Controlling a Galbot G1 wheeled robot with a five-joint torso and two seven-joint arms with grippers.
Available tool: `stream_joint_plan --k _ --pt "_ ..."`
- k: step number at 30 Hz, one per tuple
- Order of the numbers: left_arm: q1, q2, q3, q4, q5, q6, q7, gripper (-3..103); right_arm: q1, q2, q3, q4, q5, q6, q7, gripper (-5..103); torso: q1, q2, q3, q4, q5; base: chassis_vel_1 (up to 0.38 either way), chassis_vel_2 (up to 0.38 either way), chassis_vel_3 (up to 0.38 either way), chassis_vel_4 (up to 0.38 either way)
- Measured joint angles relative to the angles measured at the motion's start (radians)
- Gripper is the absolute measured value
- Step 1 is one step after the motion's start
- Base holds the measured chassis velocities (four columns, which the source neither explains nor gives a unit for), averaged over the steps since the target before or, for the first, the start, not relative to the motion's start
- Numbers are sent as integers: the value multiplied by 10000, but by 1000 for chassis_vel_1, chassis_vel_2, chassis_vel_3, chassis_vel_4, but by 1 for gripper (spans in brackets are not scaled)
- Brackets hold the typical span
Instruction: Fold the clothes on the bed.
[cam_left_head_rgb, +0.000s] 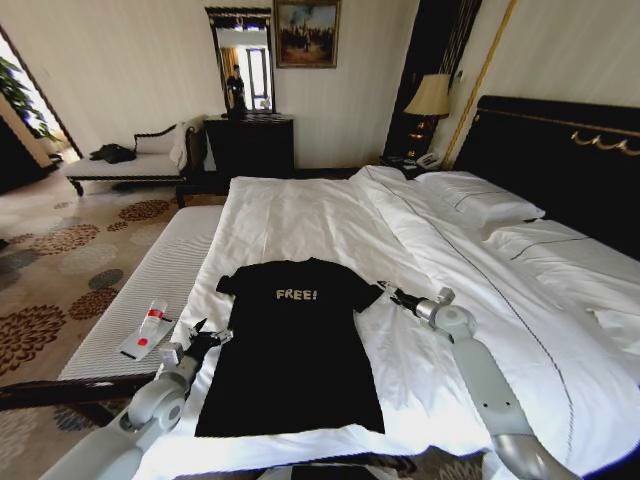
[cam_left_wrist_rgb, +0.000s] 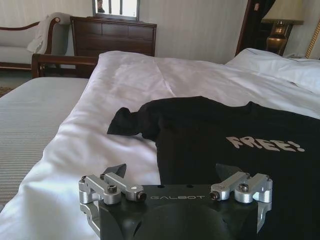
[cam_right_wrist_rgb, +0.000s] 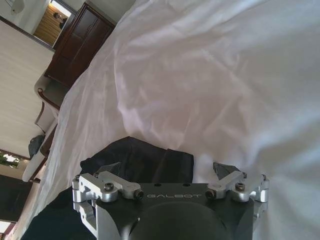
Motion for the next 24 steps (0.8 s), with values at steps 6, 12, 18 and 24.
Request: stream_joint_plan --k 6,12,18,24 --pt "191 31 -90 -164 0 23 -46 100 398 181 -130 -509 -89 -9 -98 100 0 0 0 -2 -1 0 0 0 0" --pt "234 77 -114 -217 2 75 -109 100 565 376 -203 -717 -191 -34 -105 100 0 0 0 0 0 0 0 0 0" --pt "197 133 -154 -242 -33 153 -185 100 692 412 -231 -1024 -277 -40 -116 100 -1 0 -1 -1 -1 0 0 0 0" --pt "212 154 -174 -298 -58 206 -215 100 764 419 -253 -1130 -316 -52 -126 90 -1 -1 0 -3 -1 0 0 0 0"
